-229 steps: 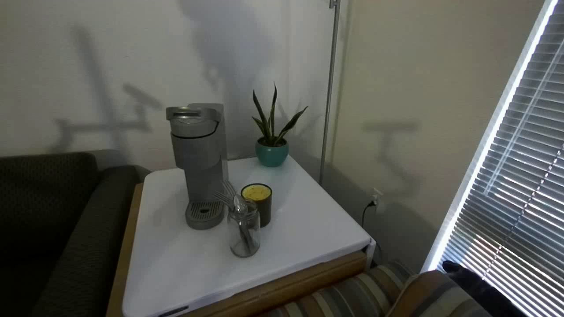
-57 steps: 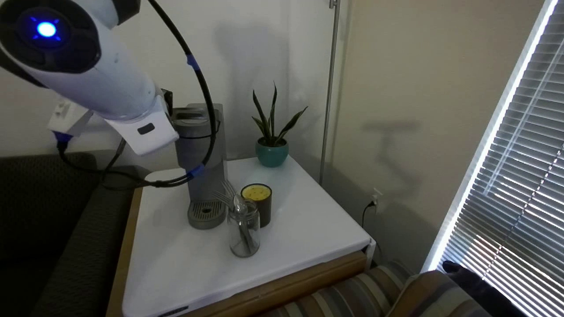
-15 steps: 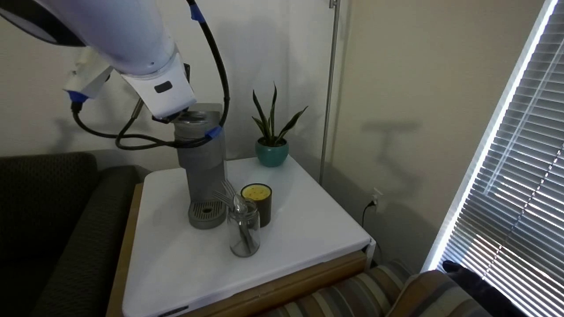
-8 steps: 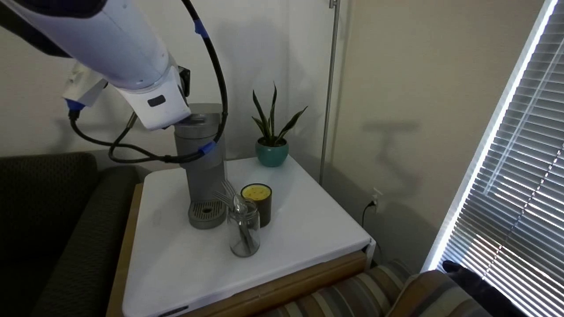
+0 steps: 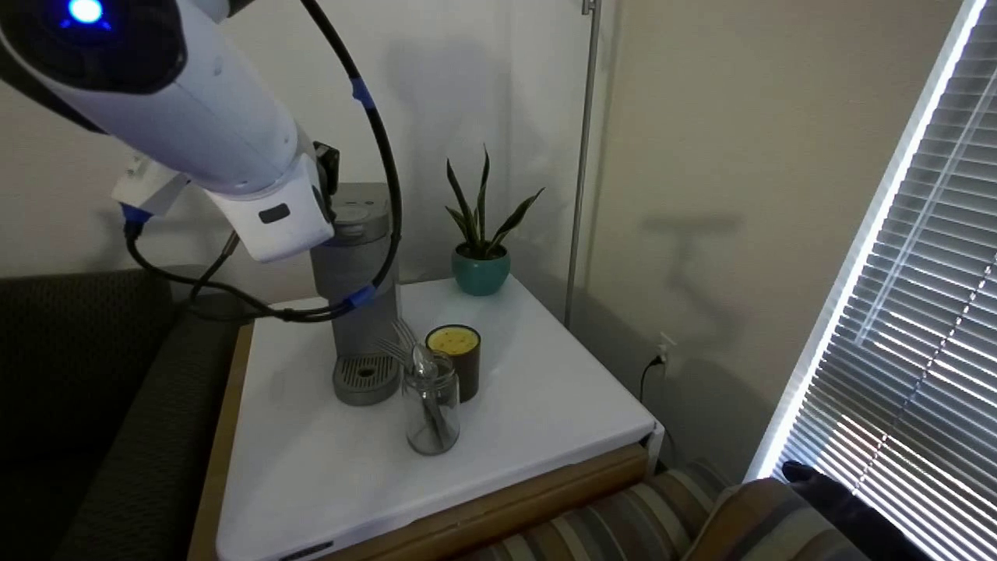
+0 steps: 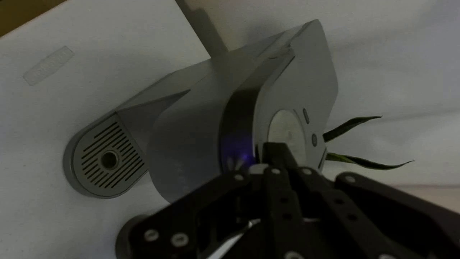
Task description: Close the coffee maker
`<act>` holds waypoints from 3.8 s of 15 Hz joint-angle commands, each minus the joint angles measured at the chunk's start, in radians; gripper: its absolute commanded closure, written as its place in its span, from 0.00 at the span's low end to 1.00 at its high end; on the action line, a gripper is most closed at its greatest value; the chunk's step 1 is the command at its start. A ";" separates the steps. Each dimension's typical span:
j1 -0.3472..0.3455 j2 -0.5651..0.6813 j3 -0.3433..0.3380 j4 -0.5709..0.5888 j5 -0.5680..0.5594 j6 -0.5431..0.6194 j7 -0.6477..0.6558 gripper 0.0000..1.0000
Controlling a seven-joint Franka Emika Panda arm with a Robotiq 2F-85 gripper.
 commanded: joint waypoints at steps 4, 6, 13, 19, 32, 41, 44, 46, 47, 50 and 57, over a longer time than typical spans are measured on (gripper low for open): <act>-0.008 0.088 -0.015 0.016 0.091 -0.052 -0.083 1.00; -0.006 0.085 -0.019 0.017 0.086 -0.059 -0.083 1.00; -0.007 0.033 -0.026 -0.007 0.098 -0.047 -0.134 1.00; -0.058 0.088 -0.061 -0.077 0.428 -0.384 -0.453 1.00; -0.082 0.213 -0.103 -0.115 0.433 -0.750 -0.520 1.00; -0.077 0.245 -0.096 -0.113 0.436 -0.740 -0.500 1.00; -0.056 0.190 -0.104 -0.113 0.409 -0.631 -0.501 1.00; -0.047 0.091 -0.105 -0.130 0.386 -0.529 -0.484 1.00; -0.042 0.030 -0.103 -0.139 0.358 -0.456 -0.464 1.00; 0.017 -0.103 -0.132 -0.140 0.219 -0.218 -0.379 1.00; 0.000 -0.226 0.062 -0.118 -0.394 0.198 0.121 1.00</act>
